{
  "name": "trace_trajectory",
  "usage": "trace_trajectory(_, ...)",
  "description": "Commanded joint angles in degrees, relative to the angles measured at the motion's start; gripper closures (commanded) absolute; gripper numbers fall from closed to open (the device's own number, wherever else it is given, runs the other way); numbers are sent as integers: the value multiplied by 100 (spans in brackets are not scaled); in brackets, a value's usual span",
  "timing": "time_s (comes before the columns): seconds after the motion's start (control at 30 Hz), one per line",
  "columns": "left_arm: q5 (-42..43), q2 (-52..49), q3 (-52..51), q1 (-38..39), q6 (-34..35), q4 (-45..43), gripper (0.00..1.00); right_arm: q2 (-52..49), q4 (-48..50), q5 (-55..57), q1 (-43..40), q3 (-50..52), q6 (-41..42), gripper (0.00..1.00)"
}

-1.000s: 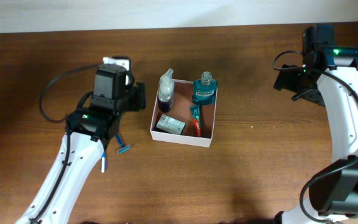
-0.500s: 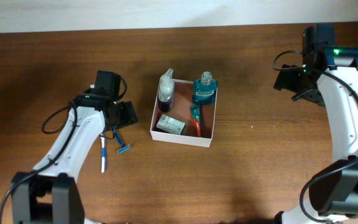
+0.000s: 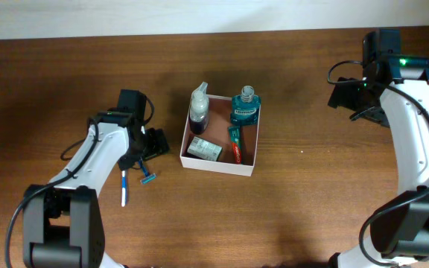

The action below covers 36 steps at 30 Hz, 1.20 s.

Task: Pack container
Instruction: 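Move the left gripper down to the blue razor, then grasp the blue razor handle with the left gripper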

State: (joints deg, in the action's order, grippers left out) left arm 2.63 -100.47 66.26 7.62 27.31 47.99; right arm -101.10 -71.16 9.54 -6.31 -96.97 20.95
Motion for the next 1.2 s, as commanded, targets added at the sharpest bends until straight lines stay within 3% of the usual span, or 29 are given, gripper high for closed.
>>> trace_trajectory(0.0,63,-90,-323,-52,52,-186,11,44,2,9,-11,-74,11,1)
trace_trajectory(0.1,63,-90,-479,-149,50,-374,11,44,2,9,-11,-74,11,1)
trace_trajectory(0.2,63,-90,-516,-358,50,-555,24,44,2,9,-11,-74,11,1)
trace_trajectory(0.5,66,-404,-544,-603,4,-918,50,44,2,9,-11,-74,11,2)
trace_trajectory(0.7,85,-562,-544,-601,7,-811,55,44,2,9,-11,-74,11,1)
trace_trajectory(0.77,96,-562,-544,-601,7,-809,67,44,2,9,-11,-74,11,2)
trace_trajectory(0.93,107,-560,-542,-603,7,-815,73,44,2,9,-11,-74,11,1)
trace_trajectory(1.1,107,-560,-479,-603,4,-815,99,44,2,9,-11,-74,11,1)
trace_trajectory(1.17,105,-560,-470,-603,4,-815,99,44,2,9,-11,-74,11,1)
